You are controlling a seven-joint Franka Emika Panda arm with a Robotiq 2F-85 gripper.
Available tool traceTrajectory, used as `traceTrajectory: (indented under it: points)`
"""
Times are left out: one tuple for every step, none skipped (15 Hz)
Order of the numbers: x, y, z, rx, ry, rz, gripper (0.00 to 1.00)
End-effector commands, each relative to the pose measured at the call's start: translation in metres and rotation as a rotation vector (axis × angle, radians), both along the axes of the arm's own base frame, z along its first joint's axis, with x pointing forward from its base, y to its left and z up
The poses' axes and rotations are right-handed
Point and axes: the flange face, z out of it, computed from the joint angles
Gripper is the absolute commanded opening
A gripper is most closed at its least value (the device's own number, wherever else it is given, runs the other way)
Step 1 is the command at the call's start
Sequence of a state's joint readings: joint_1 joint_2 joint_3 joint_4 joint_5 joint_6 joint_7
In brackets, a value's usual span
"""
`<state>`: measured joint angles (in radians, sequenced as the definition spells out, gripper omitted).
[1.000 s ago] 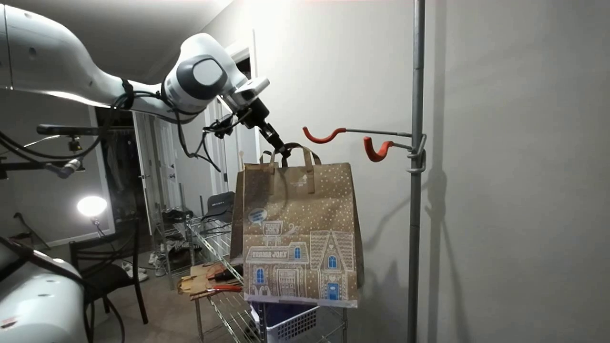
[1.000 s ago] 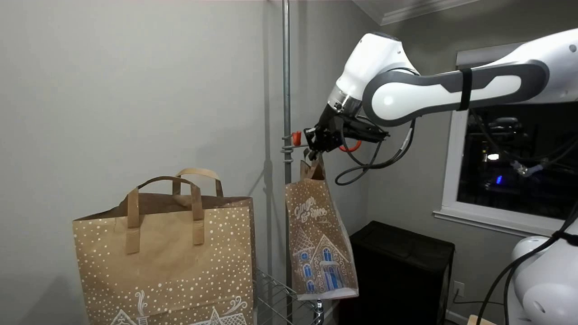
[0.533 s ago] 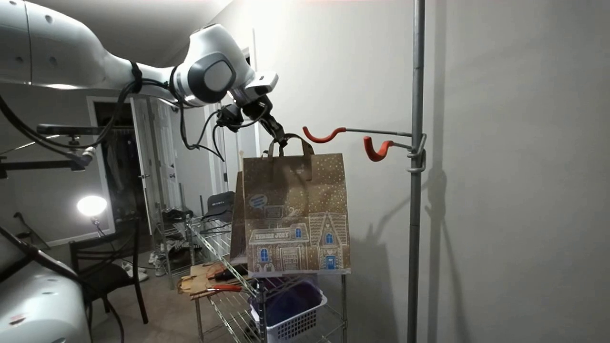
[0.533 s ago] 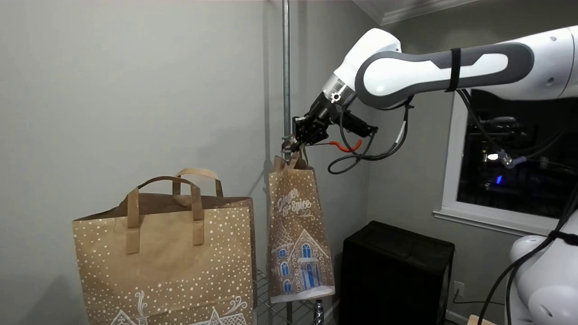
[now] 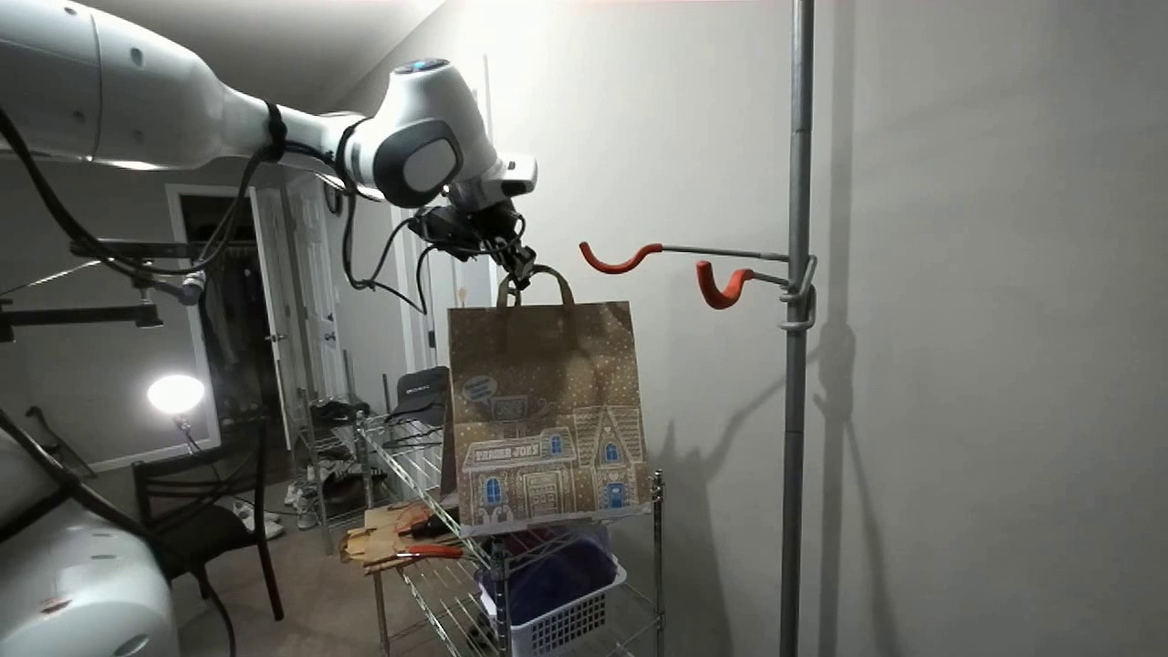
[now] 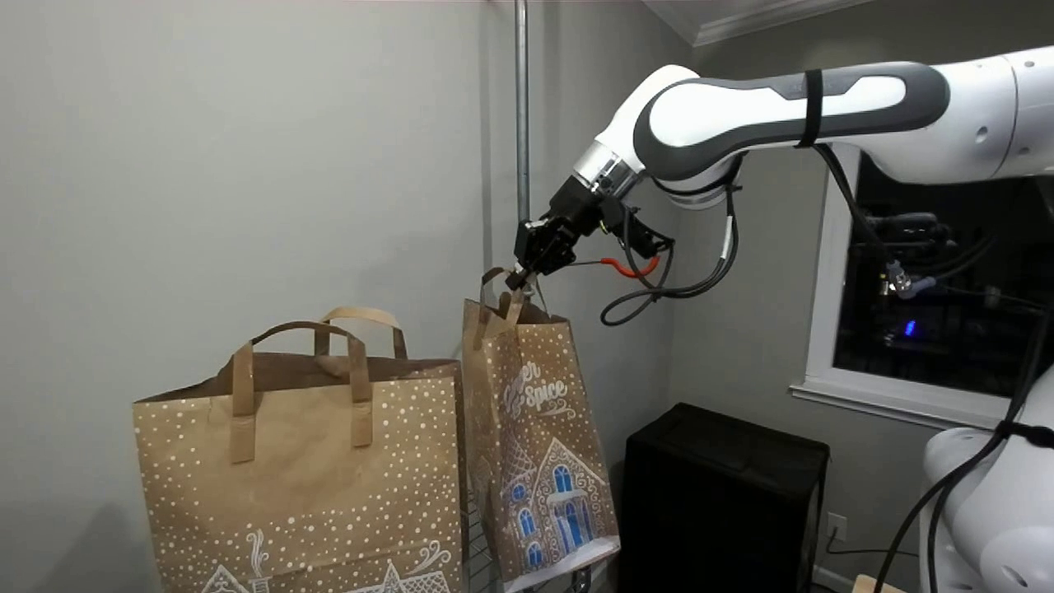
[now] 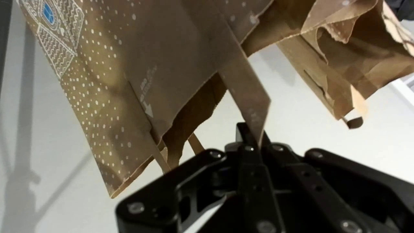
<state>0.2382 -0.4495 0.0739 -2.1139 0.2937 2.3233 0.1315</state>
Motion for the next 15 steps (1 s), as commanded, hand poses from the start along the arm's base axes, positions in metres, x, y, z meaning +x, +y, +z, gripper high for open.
traceTrajectory:
  points:
    - [0.004, 0.019, -0.004, -0.072, 0.027, 0.104, 0.01]
    - [0.004, 0.024, -0.007, -0.093, 0.031, 0.114, 0.01]
    - [0.004, 0.029, -0.009, -0.112, 0.036, 0.130, 0.01]
    - [0.004, 0.033, -0.012, -0.130, 0.037, 0.140, 0.01]
    - [0.005, 0.038, -0.014, -0.141, 0.037, 0.151, 0.01]
    - [0.005, 0.042, -0.016, -0.150, 0.036, 0.162, 0.01]
    - [0.005, 0.045, -0.017, -0.158, 0.033, 0.172, 0.01]
    - [0.006, 0.047, -0.019, -0.165, 0.026, 0.187, 0.01]
    - [0.006, 0.049, -0.020, -0.174, 0.021, 0.203, 0.01]
    - [0.008, 0.049, -0.021, -0.174, 0.006, 0.226, 0.01]
    - [0.010, 0.048, -0.021, -0.168, -0.012, 0.253, 0.01]
    - [0.014, 0.047, -0.020, -0.163, -0.030, 0.280, 0.01]
    - [0.018, 0.048, -0.021, -0.156, -0.044, 0.303, 0.01]
    - [0.022, 0.051, -0.021, -0.150, -0.057, 0.326, 0.01]
    - [0.025, 0.054, -0.021, -0.142, -0.068, 0.350, 0.01]
